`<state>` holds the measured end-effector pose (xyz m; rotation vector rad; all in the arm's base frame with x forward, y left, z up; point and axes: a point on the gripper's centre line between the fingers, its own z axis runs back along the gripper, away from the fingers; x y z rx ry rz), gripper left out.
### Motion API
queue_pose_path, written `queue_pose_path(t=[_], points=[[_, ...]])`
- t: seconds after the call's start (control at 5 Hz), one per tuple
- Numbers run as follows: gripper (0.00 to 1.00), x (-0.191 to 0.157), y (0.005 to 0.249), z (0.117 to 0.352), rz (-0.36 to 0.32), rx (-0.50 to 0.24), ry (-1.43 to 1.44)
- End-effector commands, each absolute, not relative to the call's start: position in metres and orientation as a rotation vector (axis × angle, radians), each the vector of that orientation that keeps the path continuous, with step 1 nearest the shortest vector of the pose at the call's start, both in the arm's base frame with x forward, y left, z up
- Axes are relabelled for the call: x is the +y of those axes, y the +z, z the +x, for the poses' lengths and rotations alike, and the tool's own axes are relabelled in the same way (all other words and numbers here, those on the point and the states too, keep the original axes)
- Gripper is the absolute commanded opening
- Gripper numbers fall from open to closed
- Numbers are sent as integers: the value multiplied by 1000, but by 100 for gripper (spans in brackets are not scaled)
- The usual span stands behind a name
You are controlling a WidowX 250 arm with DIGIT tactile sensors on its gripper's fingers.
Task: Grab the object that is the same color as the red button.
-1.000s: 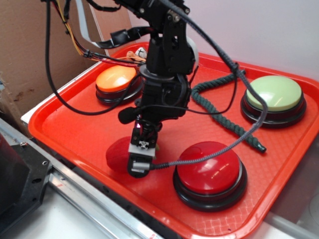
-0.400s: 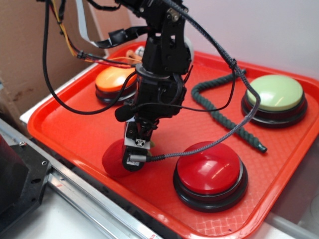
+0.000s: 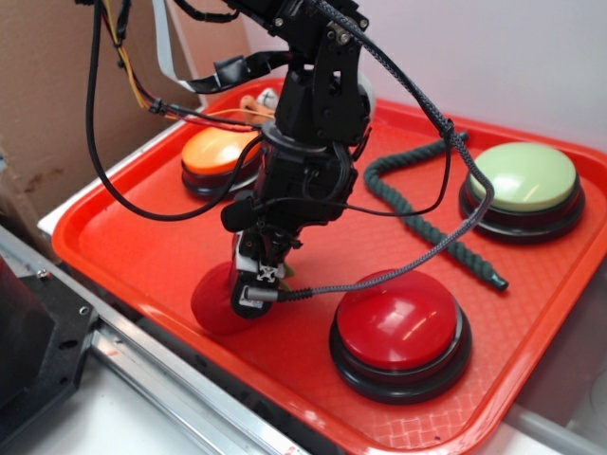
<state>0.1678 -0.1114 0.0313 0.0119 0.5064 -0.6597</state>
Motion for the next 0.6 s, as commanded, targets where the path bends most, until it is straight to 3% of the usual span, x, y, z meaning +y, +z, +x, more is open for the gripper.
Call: queue_pose_path(t=[0.0,0.4], points=[[0,-105,127,170,0,177,-349],[0,-72,226,164,-64,54,-184]])
